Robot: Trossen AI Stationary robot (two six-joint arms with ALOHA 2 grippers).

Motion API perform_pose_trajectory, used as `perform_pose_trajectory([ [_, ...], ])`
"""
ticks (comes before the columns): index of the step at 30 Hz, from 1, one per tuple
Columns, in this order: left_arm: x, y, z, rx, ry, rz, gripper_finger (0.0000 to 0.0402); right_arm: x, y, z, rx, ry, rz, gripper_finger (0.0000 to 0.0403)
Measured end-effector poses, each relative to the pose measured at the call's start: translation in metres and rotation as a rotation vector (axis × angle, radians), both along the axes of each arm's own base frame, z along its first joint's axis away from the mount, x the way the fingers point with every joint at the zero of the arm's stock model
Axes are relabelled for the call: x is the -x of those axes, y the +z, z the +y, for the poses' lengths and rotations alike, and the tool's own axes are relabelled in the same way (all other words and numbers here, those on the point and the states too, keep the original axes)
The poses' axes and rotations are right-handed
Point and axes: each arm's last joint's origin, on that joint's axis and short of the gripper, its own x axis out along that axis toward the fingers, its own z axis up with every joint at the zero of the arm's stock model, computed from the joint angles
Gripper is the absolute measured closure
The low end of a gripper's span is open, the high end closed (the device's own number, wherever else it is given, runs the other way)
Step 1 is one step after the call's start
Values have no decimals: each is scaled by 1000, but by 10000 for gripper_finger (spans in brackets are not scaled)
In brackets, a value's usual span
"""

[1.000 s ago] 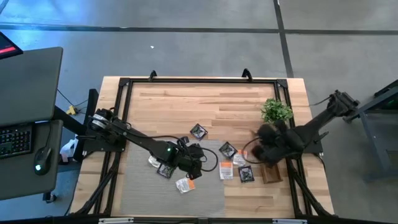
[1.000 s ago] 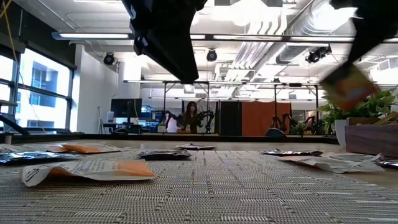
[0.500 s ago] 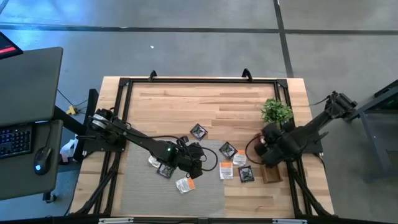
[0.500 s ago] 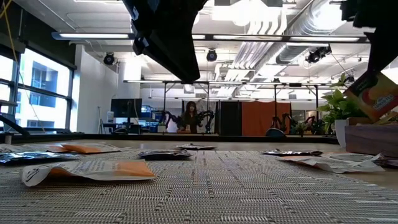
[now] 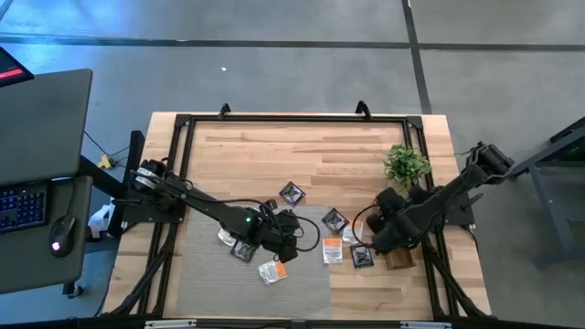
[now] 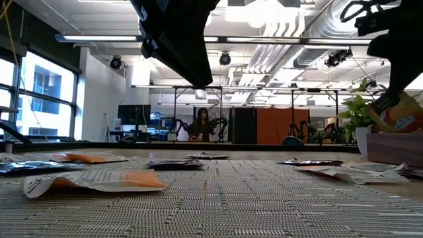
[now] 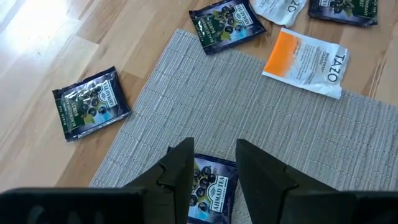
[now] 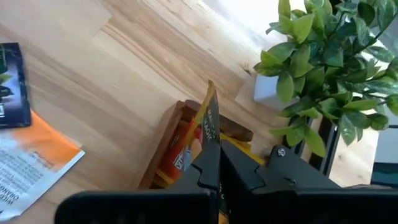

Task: Pick & Place Tea
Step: Put the orange tea bag into the top section of the wooden organizer

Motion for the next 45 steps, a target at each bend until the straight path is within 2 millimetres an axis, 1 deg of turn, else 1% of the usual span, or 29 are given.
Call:
perform_pose_trajectory([
  [9,0,0,0,12,-8,6,284,-14,-24,0,47,-81,120,403],
  [13,0,0,-1,17,-11,9,284,-15,-27,1,46,-89,144,402],
  [17,0,0,-1,17,-11,8,284,-13,-26,2,1,-114,170,398],
  [20,0,0,-1,17,-11,8,284,-10,-24,1,-10,-103,214,376],
  [27,0,0,-1,34,5,3,284,-8,-23,1,-33,-94,277,304],
  [31,0,0,-1,37,7,2,284,-5,-20,3,-147,-81,367,277],
  [33,0,0,-1,37,6,2,284,-5,-16,6,-176,-52,372,271],
  [35,0,0,-1,39,6,-2,284,-4,-9,10,-156,14,334,271],
  [38,0,0,-1,40,6,-3,284,-1,5,14,-115,125,229,276],
  [40,0,0,-1,44,5,-3,284,2,10,14,-134,159,163,285],
  [42,0,0,-2,59,0,2,284,7,9,12,-177,166,130,303],
  [45,0,0,-2,66,0,3,284,15,-3,6,-236,157,146,351],
])
